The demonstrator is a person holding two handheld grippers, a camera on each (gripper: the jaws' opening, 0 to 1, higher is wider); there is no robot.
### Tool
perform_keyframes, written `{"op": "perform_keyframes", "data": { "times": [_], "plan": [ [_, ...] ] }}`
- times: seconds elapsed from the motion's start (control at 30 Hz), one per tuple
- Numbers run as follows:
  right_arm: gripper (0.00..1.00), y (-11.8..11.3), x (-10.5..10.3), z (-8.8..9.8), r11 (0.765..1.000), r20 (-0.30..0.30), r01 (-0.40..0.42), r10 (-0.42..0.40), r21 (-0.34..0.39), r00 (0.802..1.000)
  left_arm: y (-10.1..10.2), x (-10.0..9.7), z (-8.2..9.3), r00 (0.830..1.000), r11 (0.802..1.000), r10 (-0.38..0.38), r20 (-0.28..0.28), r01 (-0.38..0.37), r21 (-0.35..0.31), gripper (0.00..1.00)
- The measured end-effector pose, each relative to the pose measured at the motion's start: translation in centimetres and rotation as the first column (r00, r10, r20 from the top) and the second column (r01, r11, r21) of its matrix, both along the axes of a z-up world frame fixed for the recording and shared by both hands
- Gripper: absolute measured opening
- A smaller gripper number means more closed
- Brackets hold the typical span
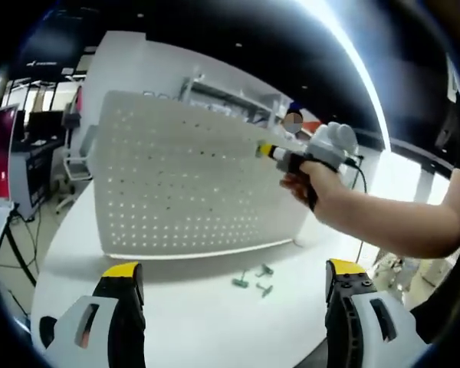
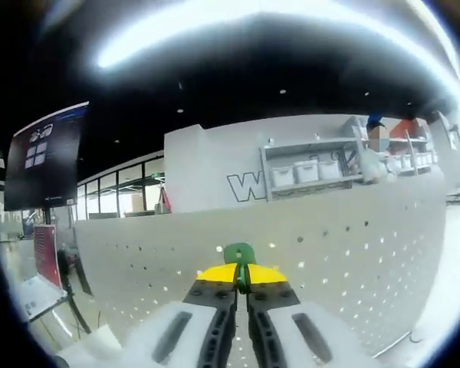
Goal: Insert the hook assembly into the mounting plate slot until the hook locks in place.
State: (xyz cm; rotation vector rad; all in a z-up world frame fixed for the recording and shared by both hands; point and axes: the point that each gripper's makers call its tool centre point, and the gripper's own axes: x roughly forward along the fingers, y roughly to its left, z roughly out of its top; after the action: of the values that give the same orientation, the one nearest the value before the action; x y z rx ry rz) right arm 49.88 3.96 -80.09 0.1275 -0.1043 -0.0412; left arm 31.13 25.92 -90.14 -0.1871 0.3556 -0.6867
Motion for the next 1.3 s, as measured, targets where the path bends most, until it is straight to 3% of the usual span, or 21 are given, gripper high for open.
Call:
{"op": "perform_keyframes", "data": {
  "times": [0.43,0.53,0.67,1.3],
  "plan": [
    [0.0,0.0,1.0,-0.1,1.0,-0.016,0.011,-0.011,-0.003,1.0,1.0,0.0,-0.1,0.999,0.999,0.038,0.0,-0.038,-0.004,1.0],
    [0.0,-0.4,1.0,-0.1,0.999,-0.019,0.021,-0.02,0.042,1.0,1.2,-0.1,-0.1,0.999,0.999,0.042,0.002,-0.041,-0.004,1.0],
    [0.0,-0.4,1.1,-0.4,1.0,-0.027,0.029,-0.029,0.005,0.999,1.4,-0.1,-0.3,0.999,0.999,0.046,0.0,-0.046,0.002,1.0],
    [0.0,-0.1,1.1,-0.9,0.998,-0.041,0.07,-0.07,0.001,0.997,1.8,-0.2,-0.3,0.998,0.998,0.059,0.002,-0.059,0.005,1.0]
  ]
}}
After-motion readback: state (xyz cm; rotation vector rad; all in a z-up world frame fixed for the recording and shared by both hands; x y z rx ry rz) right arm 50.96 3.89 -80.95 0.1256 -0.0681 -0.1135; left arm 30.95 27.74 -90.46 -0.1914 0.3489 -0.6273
